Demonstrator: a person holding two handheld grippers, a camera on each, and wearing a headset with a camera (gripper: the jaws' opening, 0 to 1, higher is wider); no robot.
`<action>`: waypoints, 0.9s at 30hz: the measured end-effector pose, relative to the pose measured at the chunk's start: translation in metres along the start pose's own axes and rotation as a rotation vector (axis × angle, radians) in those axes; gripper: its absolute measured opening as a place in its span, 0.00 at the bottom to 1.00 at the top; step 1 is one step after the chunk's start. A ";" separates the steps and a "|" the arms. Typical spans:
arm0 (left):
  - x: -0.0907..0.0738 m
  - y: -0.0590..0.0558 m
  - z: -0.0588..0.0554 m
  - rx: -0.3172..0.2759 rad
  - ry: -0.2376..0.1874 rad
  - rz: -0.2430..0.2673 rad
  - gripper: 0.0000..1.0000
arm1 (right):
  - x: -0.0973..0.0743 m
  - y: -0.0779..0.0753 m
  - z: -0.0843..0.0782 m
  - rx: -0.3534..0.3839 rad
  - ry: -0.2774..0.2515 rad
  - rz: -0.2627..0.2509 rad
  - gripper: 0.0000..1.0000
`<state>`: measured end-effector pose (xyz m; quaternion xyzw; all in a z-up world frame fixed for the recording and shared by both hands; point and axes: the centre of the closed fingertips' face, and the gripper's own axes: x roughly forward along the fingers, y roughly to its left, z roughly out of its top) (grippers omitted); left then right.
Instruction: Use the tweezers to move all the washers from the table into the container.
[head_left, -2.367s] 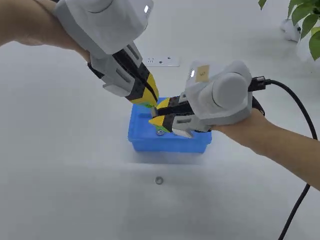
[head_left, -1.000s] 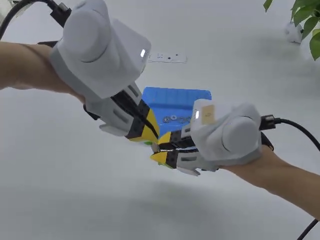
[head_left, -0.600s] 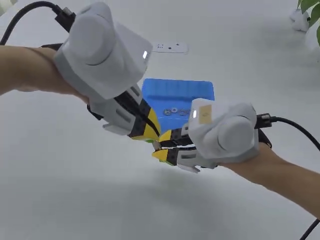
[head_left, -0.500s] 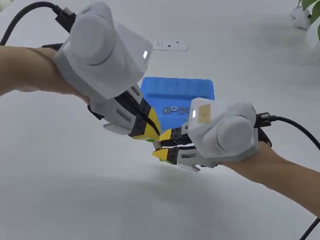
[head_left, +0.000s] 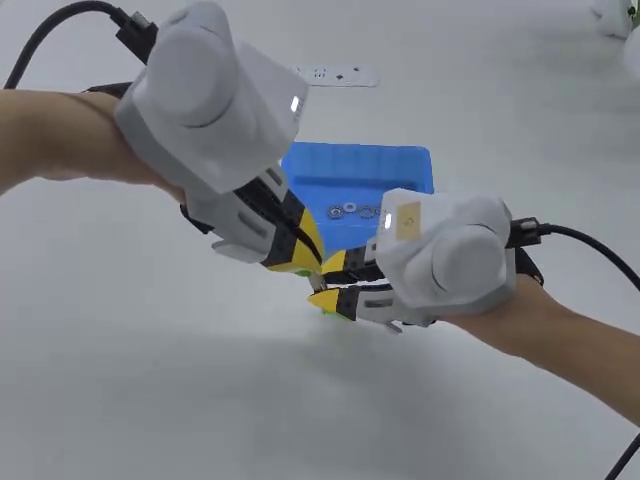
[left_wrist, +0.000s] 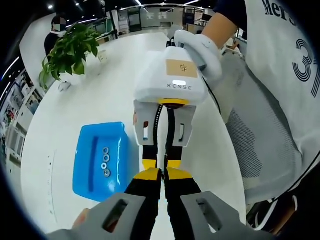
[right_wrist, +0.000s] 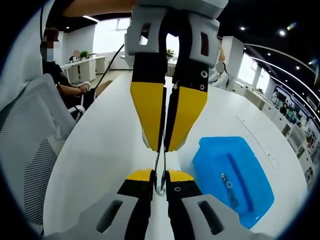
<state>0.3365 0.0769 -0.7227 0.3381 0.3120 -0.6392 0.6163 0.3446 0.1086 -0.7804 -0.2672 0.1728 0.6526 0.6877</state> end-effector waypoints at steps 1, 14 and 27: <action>0.001 0.000 0.000 0.000 -0.001 0.001 0.06 | 0.000 0.000 -0.001 0.002 0.001 -0.001 0.11; 0.001 -0.003 -0.002 -0.014 0.008 -0.013 0.06 | 0.002 0.005 0.000 0.017 -0.007 0.012 0.11; 0.004 -0.005 0.002 -0.012 0.002 -0.017 0.06 | 0.002 0.008 -0.002 0.027 -0.002 0.021 0.14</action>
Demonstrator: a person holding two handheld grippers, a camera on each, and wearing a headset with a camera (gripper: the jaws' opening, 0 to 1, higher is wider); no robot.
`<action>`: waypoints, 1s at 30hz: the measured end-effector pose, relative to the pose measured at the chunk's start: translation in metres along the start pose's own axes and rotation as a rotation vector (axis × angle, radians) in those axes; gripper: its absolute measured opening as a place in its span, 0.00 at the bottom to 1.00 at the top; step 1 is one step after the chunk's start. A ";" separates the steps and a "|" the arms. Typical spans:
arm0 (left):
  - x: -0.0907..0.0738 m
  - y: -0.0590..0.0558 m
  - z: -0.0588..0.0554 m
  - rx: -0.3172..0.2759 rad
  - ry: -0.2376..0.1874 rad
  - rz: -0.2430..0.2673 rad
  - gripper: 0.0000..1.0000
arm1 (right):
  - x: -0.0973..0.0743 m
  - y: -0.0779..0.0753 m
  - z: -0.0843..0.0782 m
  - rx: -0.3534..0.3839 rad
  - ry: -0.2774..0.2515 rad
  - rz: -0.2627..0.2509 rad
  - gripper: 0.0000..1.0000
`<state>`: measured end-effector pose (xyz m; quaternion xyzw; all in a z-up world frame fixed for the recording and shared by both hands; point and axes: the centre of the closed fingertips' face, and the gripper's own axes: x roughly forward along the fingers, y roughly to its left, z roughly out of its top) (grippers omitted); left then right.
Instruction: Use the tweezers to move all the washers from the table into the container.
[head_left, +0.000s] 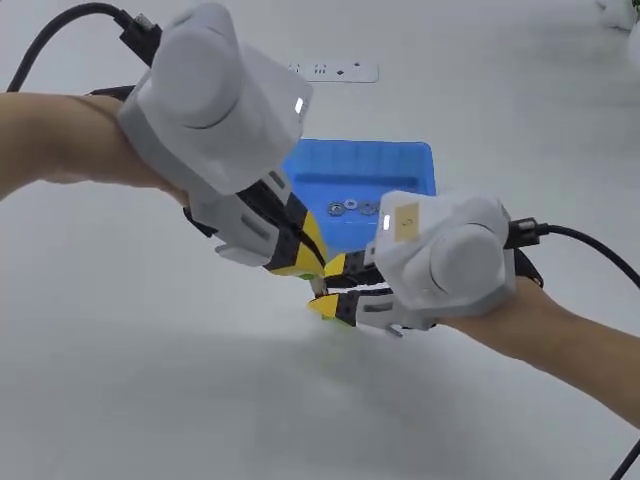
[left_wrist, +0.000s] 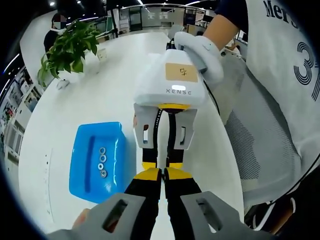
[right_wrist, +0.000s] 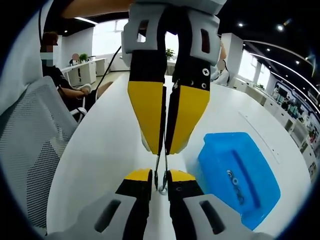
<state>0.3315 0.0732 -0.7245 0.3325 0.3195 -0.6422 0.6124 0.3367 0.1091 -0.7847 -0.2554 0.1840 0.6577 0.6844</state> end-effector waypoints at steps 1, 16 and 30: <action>0.000 0.000 0.000 0.001 -0.001 0.000 0.06 | 0.000 0.001 0.000 0.004 -0.003 0.001 0.15; 0.006 0.002 0.000 -0.002 -0.003 -0.010 0.07 | -0.001 -0.002 0.000 0.029 -0.006 -0.011 0.10; -0.007 -0.010 0.006 0.006 0.003 -0.022 0.07 | -0.007 0.009 0.014 -0.006 -0.007 -0.001 0.10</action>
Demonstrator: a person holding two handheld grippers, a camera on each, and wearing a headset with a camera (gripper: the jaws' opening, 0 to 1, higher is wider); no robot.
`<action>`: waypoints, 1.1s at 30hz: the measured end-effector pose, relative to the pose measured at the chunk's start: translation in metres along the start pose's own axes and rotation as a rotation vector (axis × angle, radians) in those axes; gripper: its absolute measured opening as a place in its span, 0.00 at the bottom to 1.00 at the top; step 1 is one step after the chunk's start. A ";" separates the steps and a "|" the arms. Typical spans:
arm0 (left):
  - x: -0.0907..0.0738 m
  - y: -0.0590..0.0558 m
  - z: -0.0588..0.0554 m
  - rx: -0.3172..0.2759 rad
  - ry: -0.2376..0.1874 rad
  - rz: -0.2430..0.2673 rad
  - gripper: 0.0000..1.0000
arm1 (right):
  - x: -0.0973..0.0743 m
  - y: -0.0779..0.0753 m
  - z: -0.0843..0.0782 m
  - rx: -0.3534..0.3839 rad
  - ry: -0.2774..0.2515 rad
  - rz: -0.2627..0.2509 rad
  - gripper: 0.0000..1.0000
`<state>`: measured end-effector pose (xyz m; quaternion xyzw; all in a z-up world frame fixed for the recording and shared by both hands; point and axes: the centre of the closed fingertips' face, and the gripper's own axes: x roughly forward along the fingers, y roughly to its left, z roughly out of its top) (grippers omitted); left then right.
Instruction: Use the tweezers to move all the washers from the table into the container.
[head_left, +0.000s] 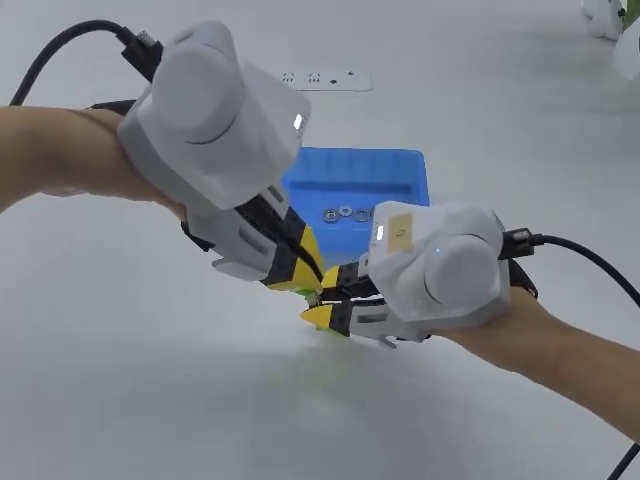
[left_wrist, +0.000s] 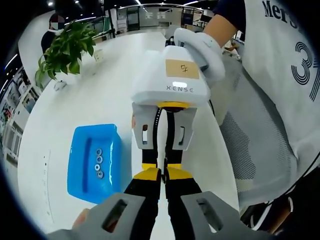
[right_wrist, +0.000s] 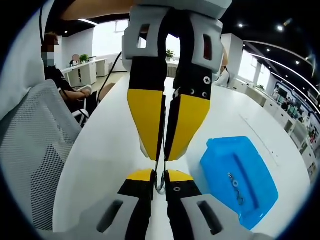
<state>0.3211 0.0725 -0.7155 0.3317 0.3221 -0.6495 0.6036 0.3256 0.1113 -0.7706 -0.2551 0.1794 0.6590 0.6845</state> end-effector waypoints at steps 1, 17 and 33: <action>-0.002 -0.001 0.001 0.001 0.002 0.001 0.07 | 0.000 0.000 0.001 -0.002 -0.001 0.000 0.10; -0.045 0.018 0.029 0.082 0.008 0.078 0.07 | -0.030 -0.033 0.043 -0.066 -0.038 -0.085 0.10; -0.075 0.065 0.044 0.164 0.026 0.131 0.07 | -0.048 -0.085 0.069 -0.097 -0.078 -0.184 0.10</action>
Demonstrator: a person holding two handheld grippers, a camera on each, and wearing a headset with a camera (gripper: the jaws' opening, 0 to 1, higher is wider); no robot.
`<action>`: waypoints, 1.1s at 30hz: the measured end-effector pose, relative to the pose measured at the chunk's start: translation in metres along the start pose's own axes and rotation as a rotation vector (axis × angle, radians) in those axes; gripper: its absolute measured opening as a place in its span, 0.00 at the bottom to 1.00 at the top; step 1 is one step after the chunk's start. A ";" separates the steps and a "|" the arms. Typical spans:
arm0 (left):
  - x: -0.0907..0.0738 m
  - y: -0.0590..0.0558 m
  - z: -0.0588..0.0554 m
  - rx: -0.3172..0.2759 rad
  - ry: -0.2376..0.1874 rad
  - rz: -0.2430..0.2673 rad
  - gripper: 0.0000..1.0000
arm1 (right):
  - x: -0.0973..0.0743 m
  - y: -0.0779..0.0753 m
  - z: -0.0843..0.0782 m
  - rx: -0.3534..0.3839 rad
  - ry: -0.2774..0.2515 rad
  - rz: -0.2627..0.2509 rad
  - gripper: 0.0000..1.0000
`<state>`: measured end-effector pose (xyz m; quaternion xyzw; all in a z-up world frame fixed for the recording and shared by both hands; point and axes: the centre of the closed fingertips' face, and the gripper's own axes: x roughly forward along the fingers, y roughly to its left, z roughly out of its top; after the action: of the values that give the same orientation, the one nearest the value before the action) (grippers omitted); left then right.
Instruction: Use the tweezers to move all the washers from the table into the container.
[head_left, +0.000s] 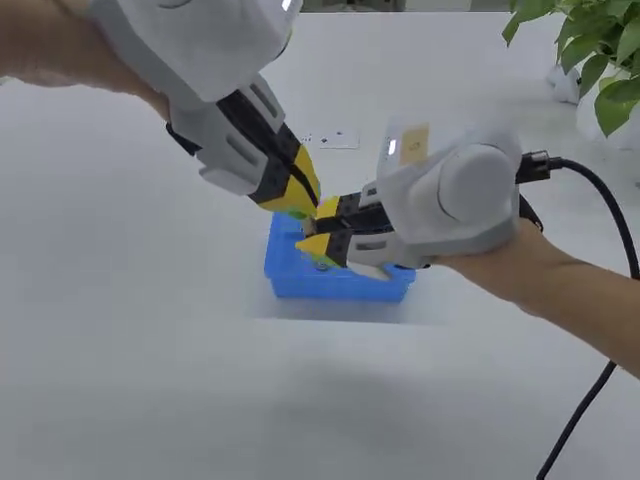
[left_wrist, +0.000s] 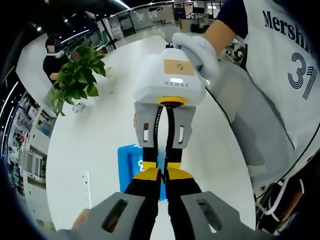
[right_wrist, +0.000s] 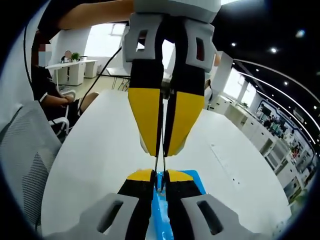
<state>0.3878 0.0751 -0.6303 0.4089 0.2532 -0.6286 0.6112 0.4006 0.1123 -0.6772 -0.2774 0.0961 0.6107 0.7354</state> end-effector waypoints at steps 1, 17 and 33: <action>0.000 0.005 0.000 0.004 0.001 0.004 0.07 | 0.000 -0.004 0.000 0.002 -0.002 -0.005 0.10; 0.031 0.035 -0.024 -0.023 -0.001 -0.024 0.07 | 0.025 -0.034 -0.041 0.029 0.034 -0.007 0.10; 0.066 0.037 -0.056 -0.093 -0.011 -0.074 0.07 | 0.052 -0.026 -0.079 0.072 0.080 0.059 0.10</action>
<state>0.4409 0.0788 -0.7078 0.3669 0.2938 -0.6404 0.6074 0.4527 0.1120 -0.7598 -0.2719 0.1556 0.6167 0.7222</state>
